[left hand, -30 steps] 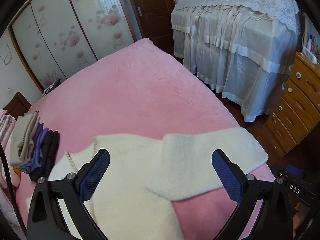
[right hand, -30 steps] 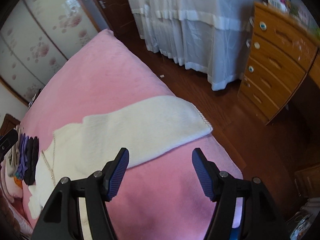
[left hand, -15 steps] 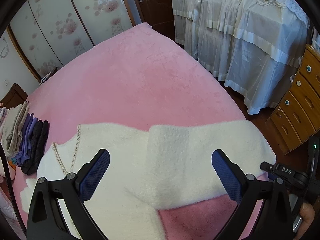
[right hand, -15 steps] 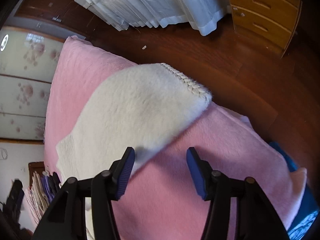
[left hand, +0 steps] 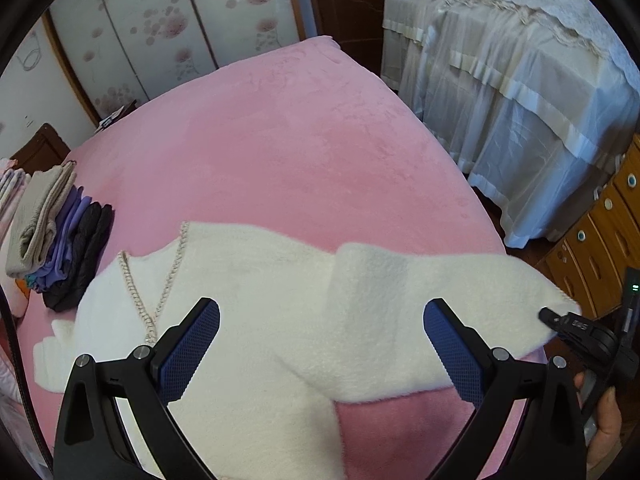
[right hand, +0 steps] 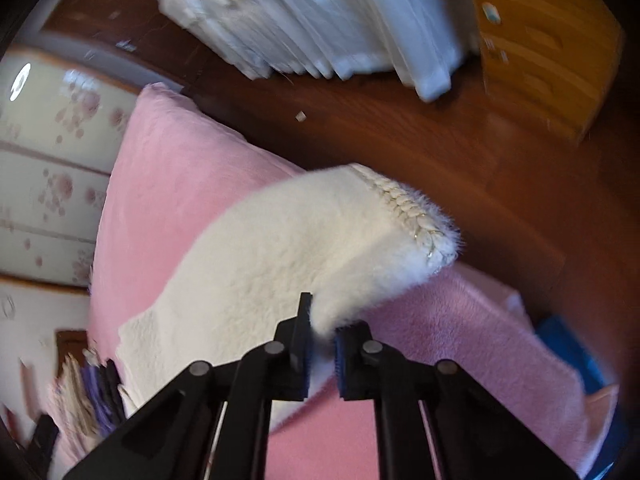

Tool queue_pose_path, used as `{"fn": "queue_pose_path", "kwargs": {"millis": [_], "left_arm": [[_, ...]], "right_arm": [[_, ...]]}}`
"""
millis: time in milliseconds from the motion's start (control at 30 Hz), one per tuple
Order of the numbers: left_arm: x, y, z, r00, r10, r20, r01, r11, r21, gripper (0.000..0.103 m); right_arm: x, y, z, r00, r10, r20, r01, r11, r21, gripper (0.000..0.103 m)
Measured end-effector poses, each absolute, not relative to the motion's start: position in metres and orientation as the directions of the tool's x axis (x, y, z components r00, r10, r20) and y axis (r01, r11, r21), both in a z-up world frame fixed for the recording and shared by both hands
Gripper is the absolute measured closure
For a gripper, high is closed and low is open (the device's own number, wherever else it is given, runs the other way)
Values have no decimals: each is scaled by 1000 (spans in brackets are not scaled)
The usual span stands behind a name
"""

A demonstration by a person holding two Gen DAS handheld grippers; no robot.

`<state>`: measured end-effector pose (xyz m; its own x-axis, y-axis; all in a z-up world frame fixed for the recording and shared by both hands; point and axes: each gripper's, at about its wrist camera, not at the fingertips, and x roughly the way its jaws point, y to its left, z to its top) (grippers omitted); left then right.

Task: Fold large clothes
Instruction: 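Lift the sleeve with the right gripper, fold it across the body, release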

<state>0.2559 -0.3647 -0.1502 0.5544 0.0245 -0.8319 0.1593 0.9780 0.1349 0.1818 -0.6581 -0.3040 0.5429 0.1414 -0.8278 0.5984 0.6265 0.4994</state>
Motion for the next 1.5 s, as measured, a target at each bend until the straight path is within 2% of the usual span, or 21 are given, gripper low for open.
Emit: {"fn": "queue_pose_path", "kwargs": {"millis": [200, 433, 567, 700, 867, 1100, 1300, 1433, 1500], "left_arm": [[250, -315, -117, 590, 59, -805, 95, 985, 142, 2], [236, -235, -84, 601, 49, -798, 26, 996, 81, 2], [230, -176, -73, 607, 23, -795, -10, 1000, 21, 2], [232, -108, -78, 607, -12, -794, -30, 999, -38, 2], [245, -29, -107, 578, -24, -816, -48, 997, -63, 2], [261, 56, -173, 499, -24, -866, -115, 989, -94, 2], [267, 87, -223, 428, -51, -902, -135, 984, -120, 2], [273, 97, -251, 362, -129, -923, -141, 971, -191, 2], [277, 101, -263, 342, -191, -920, -153, 955, -255, 2]], "right_arm": [[186, -615, -216, 663, 147, -734, 424, 735, 530, 95], [201, -526, -118, 760, 244, -603, 157, 831, 534, 95], [209, -453, -79, 765, 298, -570, 17, 876, 481, 95], [213, -377, -63, 753, 310, -581, -71, 916, 396, 95], [221, -289, -88, 717, 296, -631, -115, 943, 312, 95], [246, -185, -184, 605, 265, -751, -105, 961, 255, 95], [260, -127, -263, 499, 216, -839, -150, 975, 162, 94], [262, -115, -286, 430, 208, -879, -181, 973, 142, 90], [257, -117, -289, 416, 216, -884, -187, 971, 149, 79]]}}
